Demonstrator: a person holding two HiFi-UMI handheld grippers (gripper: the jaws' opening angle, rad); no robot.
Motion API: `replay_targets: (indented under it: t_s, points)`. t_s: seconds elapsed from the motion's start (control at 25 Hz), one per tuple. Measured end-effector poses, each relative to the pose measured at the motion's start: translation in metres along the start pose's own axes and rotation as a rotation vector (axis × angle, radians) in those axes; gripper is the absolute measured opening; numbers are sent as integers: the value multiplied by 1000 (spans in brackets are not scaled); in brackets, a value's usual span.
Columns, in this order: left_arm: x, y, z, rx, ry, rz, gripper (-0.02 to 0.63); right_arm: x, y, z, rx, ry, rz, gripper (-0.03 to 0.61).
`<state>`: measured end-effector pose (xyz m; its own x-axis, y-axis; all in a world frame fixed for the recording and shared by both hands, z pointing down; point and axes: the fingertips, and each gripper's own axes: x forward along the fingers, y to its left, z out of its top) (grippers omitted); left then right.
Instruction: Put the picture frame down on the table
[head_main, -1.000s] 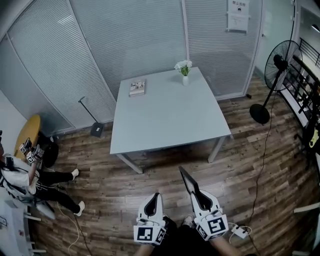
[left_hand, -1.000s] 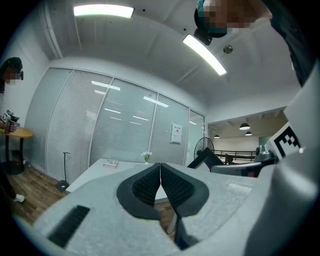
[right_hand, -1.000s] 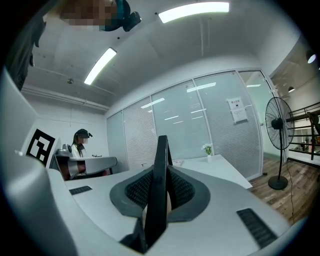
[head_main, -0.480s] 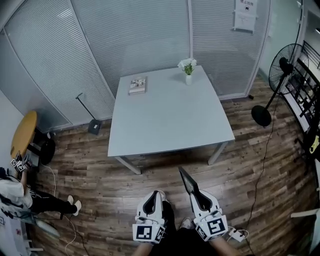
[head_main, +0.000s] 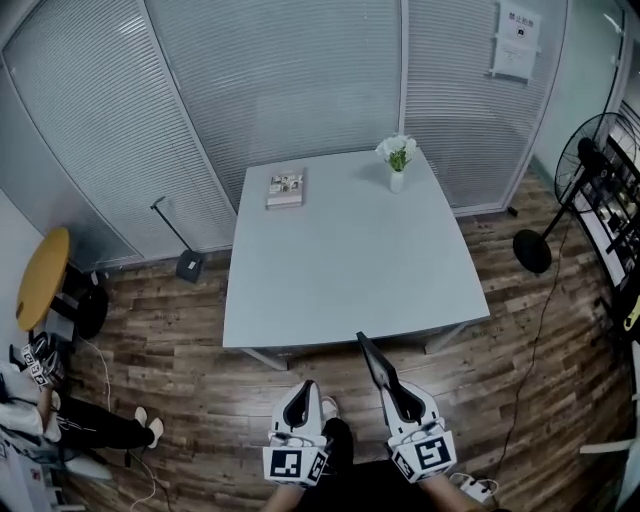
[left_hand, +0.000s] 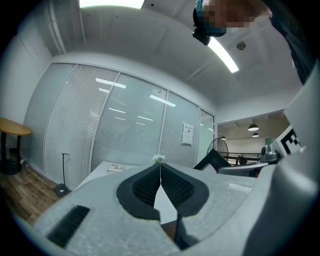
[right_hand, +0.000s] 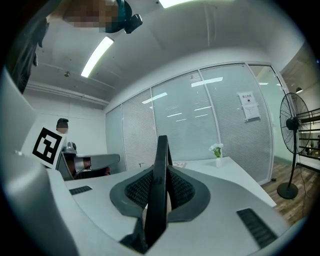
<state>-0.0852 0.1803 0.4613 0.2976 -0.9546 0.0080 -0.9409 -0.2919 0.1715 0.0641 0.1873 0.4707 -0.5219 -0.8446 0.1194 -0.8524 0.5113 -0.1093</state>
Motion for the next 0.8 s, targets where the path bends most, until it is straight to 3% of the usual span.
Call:
replay_targets:
  t_s: [0.56, 0.8]
  points:
    - [117, 108, 21, -17, 16, -51, 18, 153, -8, 16, 4, 46, -29, 61]
    - [143, 123, 20, -30, 34, -56, 18, 193, -17, 7, 21, 76, -10, 61]
